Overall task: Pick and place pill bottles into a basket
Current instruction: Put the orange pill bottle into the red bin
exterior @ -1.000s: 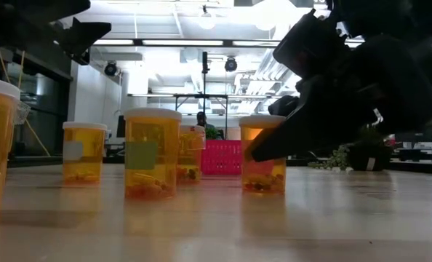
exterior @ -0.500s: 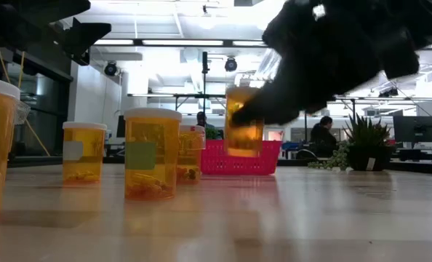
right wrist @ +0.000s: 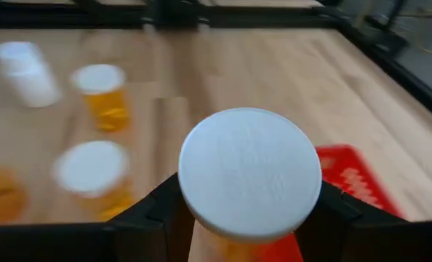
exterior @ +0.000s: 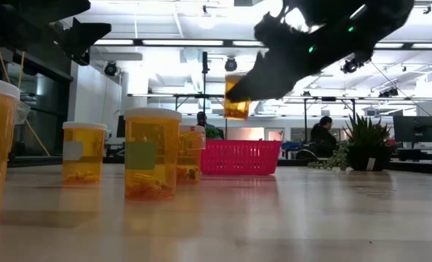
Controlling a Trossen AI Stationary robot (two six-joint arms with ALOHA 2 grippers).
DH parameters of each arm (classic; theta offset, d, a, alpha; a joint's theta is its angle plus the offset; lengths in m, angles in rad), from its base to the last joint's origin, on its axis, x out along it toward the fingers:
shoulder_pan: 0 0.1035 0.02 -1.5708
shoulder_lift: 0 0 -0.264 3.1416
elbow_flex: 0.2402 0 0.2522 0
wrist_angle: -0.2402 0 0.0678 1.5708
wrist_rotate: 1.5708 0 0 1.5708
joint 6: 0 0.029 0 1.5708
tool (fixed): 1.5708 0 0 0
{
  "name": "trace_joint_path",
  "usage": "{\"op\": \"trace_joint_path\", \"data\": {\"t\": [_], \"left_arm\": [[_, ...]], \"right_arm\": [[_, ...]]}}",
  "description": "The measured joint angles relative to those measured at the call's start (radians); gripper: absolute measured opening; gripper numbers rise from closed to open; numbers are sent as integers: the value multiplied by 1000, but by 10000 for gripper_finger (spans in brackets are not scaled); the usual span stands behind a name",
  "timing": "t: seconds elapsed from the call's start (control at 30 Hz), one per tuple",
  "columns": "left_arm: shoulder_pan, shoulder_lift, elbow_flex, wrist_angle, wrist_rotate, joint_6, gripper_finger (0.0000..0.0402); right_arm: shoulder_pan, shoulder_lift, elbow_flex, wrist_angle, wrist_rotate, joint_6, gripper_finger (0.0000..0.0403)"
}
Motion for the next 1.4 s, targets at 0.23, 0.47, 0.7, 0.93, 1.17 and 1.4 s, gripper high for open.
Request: {"op": "trace_joint_path", "data": {"t": [0.23,0.47,0.7,0.93,1.17,1.4], "left_arm": [[0,0,0,0,0,0,277],[0,0,0,0,0,0,277],[0,0,0,0,0,0,277],[0,0,0,0,0,0,277],[0,0,0,0,0,0,277],[0,0,0,1,0,0,277]], "right_arm": [[-134,0,0,-76,-1,0,177],[-197,0,0,-127,-5,7,177],[-229,17,0,-147,-41,68,177],[-233,67,0,-113,-34,60,177],[-233,67,0,-140,-29,62,177],[-233,67,0,-161,-35,68,178]]}}
